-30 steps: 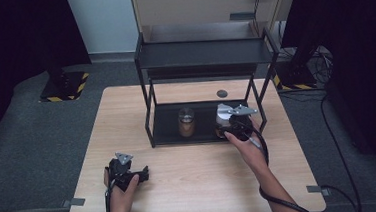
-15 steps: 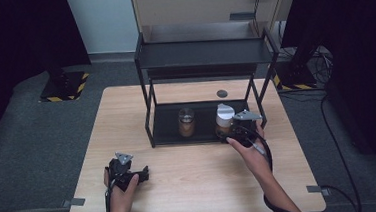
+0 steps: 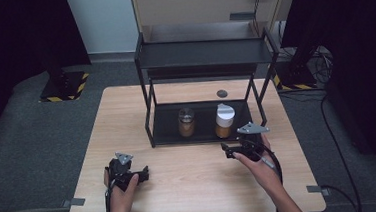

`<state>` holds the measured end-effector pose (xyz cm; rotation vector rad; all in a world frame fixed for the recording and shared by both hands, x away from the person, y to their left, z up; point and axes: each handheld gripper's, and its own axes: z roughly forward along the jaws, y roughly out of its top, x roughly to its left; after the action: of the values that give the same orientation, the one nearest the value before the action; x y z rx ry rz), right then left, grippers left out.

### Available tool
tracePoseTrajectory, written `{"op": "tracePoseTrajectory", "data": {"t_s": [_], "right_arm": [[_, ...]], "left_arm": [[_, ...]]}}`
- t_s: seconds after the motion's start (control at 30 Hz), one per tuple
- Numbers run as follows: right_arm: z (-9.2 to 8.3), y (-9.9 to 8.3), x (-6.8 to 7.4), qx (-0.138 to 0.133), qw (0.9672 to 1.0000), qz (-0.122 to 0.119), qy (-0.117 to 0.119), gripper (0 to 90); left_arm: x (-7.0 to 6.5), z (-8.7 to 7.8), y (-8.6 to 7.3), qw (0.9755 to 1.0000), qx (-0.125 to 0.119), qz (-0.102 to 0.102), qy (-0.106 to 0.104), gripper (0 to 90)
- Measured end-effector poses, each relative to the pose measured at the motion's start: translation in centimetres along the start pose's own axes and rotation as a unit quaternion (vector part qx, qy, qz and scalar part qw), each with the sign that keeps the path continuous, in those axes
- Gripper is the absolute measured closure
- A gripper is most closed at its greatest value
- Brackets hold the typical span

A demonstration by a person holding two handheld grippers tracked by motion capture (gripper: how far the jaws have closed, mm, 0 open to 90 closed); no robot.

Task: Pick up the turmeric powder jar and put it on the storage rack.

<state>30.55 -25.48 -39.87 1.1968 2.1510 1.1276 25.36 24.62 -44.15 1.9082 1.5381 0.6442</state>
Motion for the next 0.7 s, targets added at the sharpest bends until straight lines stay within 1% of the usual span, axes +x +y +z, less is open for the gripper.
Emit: {"op": "tracePoseTrajectory", "data": {"t_s": [0.13, 0.2, 0.3, 0.37, 0.53, 0.7], "right_arm": [[-0.9, -0.5, -0.1, 0.004, 0.9999, -0.002, 0.012, 5.9], [-1.3, -1.0, -0.1, 0.004, 0.9998, -0.014, 0.016, 5.9], [-2.0, -1.6, 0.0, 0.013, 0.9994, -0.028, 0.017, 5.9], [-2.5, -2.2, -0.2, 0.016, 0.9993, -0.027, 0.017, 5.8], [-3.4, -3.4, -1.0, 0.016, 0.9996, -0.016, 0.016, 5.7], [-3.9, -4.0, -1.4, 0.016, 0.9997, -0.014, 0.012, 5.6]], "left_arm": [[0.0, 0.0, 0.0, 1.0000, 0.000, 0.000, 0.000, 0.0], [-0.1, 0.0, 0.0, 1.0000, 0.000, 0.000, 0.000, 0.0], [-0.1, -0.1, -0.1, 1.0000, 0.000, 0.000, 0.000, 0.0], [-0.2, -0.1, -0.1, 1.0000, 0.000, 0.000, 0.000, 0.0], [-0.3, -0.1, -0.1, 1.0000, 0.000, 0.000, 0.000, 0.0], [-0.3, -0.2, -0.2, 1.0000, 0.000, 0.001, 0.000, 0.0]]}}
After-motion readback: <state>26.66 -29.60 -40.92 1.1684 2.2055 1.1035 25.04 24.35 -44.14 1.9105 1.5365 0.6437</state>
